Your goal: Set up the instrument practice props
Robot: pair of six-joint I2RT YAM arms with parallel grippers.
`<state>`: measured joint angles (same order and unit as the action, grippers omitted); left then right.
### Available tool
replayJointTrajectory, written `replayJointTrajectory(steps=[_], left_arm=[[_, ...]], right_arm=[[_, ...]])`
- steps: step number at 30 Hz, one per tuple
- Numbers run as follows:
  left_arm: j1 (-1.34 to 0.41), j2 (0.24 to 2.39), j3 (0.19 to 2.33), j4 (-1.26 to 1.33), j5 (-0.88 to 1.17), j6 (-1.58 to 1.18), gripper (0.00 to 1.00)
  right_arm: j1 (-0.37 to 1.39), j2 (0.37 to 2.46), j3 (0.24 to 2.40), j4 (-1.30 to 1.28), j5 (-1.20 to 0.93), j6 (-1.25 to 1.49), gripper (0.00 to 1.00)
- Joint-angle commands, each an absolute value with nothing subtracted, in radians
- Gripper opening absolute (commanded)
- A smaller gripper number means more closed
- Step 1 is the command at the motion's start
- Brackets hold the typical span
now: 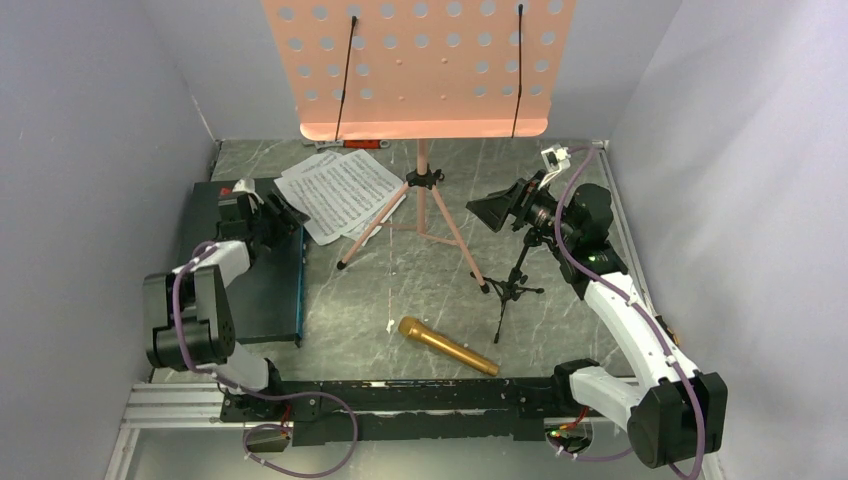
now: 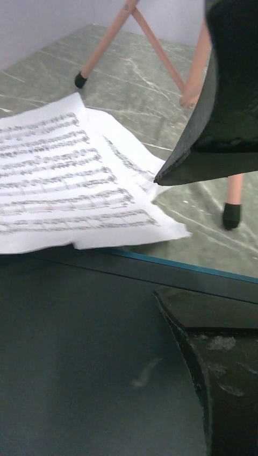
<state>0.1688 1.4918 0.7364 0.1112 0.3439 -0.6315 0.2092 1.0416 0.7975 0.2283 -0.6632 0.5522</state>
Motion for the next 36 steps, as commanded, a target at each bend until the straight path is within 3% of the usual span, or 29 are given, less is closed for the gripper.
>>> replayJointTrajectory(steps=[1, 7, 11, 17, 19, 27, 36], left_arm=[[0.173, 1.597, 0.816, 0.2, 0.359, -0.609, 0.74], [0.173, 1.755, 0.9, 0.246, 0.347, -0.616, 0.68], [0.176, 1.828, 0.921, 0.317, 0.362, -0.64, 0.57], [0.175, 1.839, 0.913, 0.361, 0.386, -0.635, 0.11], [0.175, 1.817, 0.893, 0.375, 0.398, -0.634, 0.03], [0.175, 1.613, 0.823, 0.352, 0.434, -0.645, 0.02], [0.175, 1.235, 0.768, 0.129, 0.402, -0.623, 0.03]], right_arm=[[0.216, 1.043, 0.797, 0.231, -0.663, 0.548, 0.89], [0.215, 1.029, 0.792, 0.22, -0.663, 0.544, 0.89], [0.215, 1.016, 0.793, 0.209, -0.664, 0.538, 0.89], [0.215, 0.997, 0.783, 0.216, -0.654, 0.541, 0.89], [0.215, 1.0, 0.786, 0.206, -0.655, 0.533, 0.89], [0.216, 0.988, 0.784, 0.177, -0.653, 0.51, 0.9], [0.216, 0.973, 0.758, 0.205, -0.668, 0.519, 0.94]])
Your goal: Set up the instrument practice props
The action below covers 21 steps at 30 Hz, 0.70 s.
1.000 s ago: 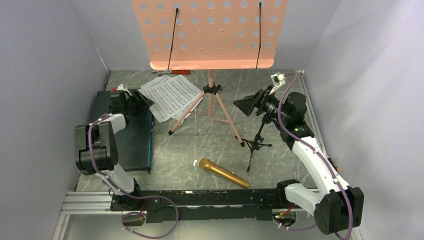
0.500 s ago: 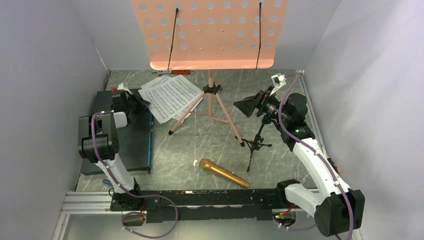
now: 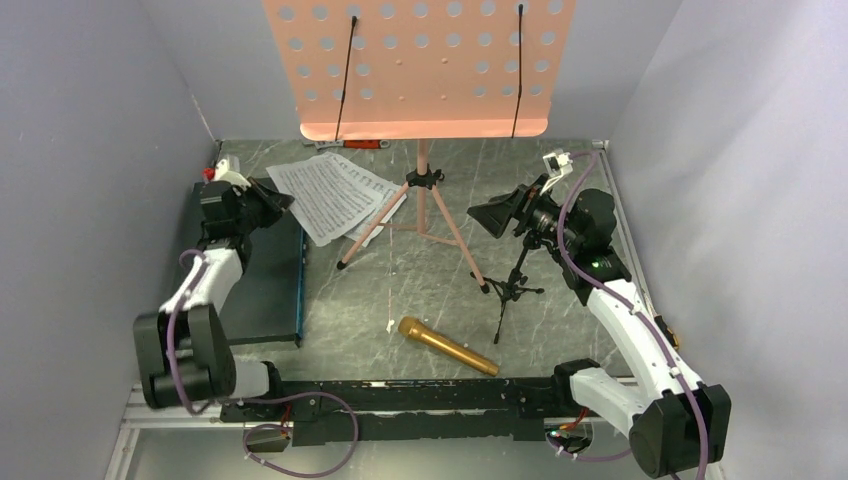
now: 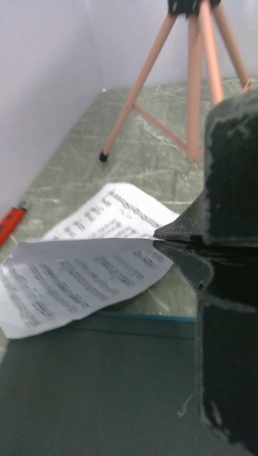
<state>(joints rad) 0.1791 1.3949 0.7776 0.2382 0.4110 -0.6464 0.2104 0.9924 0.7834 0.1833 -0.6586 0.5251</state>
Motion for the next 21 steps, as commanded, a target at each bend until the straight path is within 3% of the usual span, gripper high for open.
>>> replayJointTrajectory(steps=[1, 10, 21], left_arm=[[0.175, 1.193, 0.767, 0.1, 0.405, -0.622, 0.03], [0.175, 0.884, 0.865, -0.239, 0.428, -0.517, 0.03], [0.175, 0.783, 1.066, -0.553, 0.6, -0.253, 0.03]], right_arm=[[0.216, 0.973, 0.756, 0.205, -0.671, 0.519, 0.95], [0.215, 0.981, 0.755, 0.247, -0.723, 0.534, 0.98], [0.215, 1.005, 0.721, 0.364, -0.795, 0.569, 0.99]])
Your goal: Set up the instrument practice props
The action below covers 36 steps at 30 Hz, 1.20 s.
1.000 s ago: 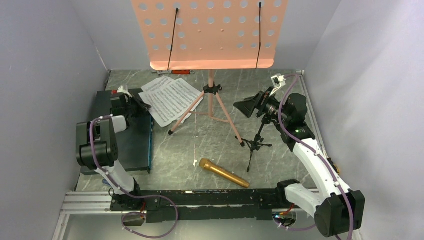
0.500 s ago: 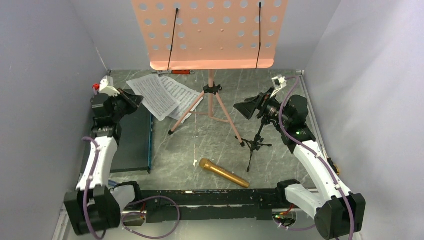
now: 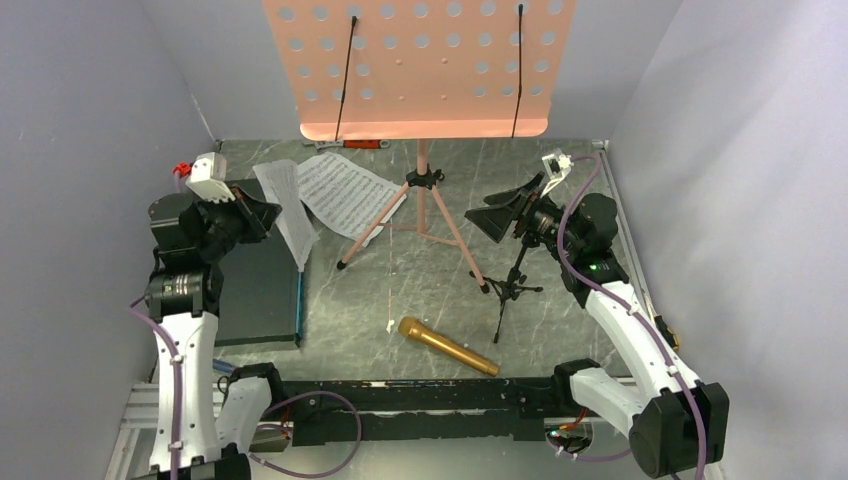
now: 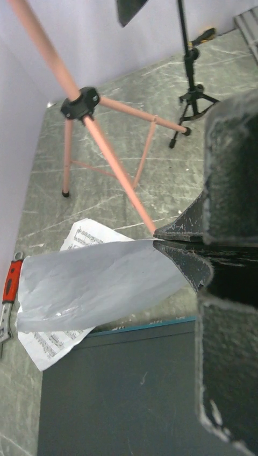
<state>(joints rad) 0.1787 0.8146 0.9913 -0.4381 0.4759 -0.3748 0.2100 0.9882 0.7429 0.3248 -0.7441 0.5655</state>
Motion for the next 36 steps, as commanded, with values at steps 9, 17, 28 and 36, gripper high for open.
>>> replayJointTrajectory(steps=[9, 17, 28, 36], left_arm=[[0.175, 0.763, 1.207, -0.615, 0.853, -0.192, 0.03], [0.175, 0.806, 1.312, -0.741, 1.032, -0.153, 0.03], [0.168, 0.789, 1.381, -0.801, 1.224, -0.176, 0.03], [0.097, 0.782, 1.317, -0.727, 1.345, -0.228, 0.03]], right_arm=[[0.217, 0.993, 0.728, 0.36, -0.859, 0.523, 0.99], [0.224, 0.989, 0.712, 0.403, -0.911, 0.519, 0.99], [0.267, 1.01, 0.725, 0.477, -0.968, 0.512, 0.99], [0.345, 1.006, 0.759, 0.415, -0.976, 0.419, 0.99]])
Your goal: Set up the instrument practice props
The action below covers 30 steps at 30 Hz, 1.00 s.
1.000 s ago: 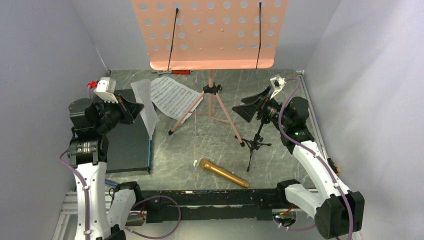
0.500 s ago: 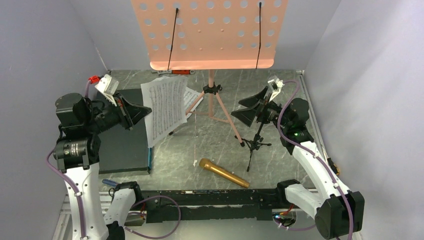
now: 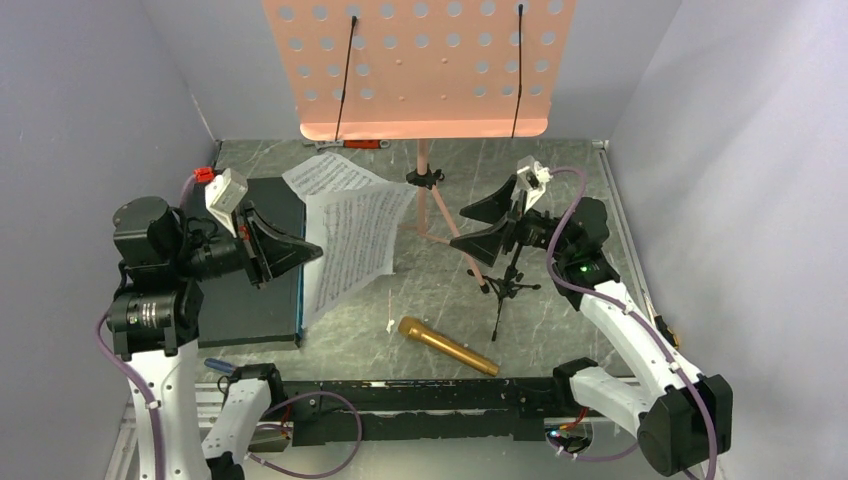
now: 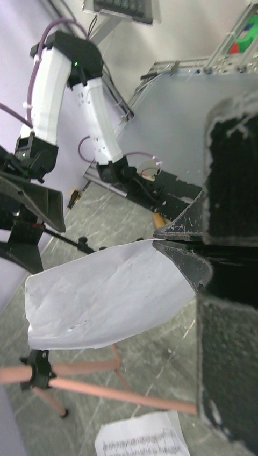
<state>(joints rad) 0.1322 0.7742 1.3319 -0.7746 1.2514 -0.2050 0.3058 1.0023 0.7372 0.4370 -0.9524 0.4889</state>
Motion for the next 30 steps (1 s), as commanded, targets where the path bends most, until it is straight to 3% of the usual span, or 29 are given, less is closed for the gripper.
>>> replayJointTrajectory(steps=[1, 9, 19, 30], left_arm=[[0.085, 0.789, 1.319, -0.737, 1.333, -0.226, 0.03], [-0.063, 0.932, 1.378, -0.859, 1.231, -0.169, 0.03], [-0.275, 1.097, 1.429, -0.993, 1.063, -0.068, 0.03], [-0.425, 1.159, 1.442, -1.06, 1.07, 0.067, 0.03]], right_arm=[[0.356, 1.001, 0.761, 0.41, -0.976, 0.41, 0.99], [0.472, 1.005, 0.847, 0.257, -0.932, 0.26, 0.99], [0.495, 0.995, 0.885, 0.207, -0.88, 0.207, 0.99], [0.541, 1.101, 0.932, 0.244, -0.935, 0.201, 0.99]])
